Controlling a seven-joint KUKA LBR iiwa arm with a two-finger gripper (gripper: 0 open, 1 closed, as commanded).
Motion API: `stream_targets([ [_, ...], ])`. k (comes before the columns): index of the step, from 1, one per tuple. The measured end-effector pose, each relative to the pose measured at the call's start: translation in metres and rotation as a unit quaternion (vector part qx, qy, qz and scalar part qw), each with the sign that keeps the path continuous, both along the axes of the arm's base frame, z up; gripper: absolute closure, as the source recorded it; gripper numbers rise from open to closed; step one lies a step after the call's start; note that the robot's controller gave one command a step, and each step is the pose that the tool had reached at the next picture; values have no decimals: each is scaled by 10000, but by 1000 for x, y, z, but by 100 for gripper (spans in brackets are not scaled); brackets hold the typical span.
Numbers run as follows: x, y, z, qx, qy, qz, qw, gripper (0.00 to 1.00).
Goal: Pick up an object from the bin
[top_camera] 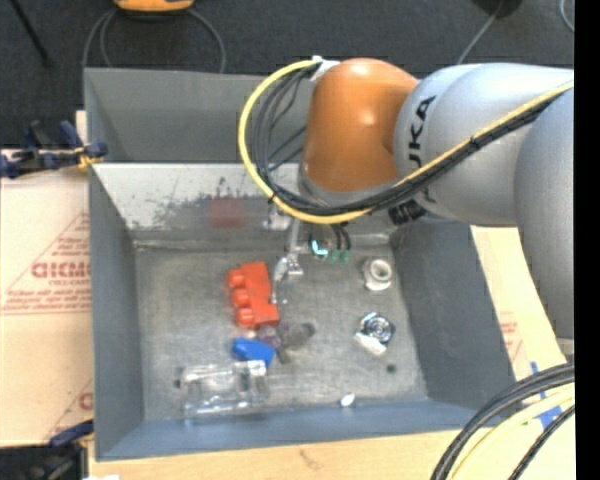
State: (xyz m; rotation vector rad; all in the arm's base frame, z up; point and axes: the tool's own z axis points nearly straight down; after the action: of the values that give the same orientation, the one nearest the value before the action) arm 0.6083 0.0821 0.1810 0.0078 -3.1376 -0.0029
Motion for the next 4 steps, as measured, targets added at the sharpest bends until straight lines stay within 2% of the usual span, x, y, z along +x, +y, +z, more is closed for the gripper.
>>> stream_targets([
  [1, 15, 3, -84, 5, -102, 2066, 9784, 0],
  [2, 32, 29, -74, -6, -59, 3653, 9309, 0],
  [3, 32, 43, -58, -4, -55, 5881, 8087, 0],
  [4, 35, 32, -105, -26, -87, 7565, 6539, 0],
])
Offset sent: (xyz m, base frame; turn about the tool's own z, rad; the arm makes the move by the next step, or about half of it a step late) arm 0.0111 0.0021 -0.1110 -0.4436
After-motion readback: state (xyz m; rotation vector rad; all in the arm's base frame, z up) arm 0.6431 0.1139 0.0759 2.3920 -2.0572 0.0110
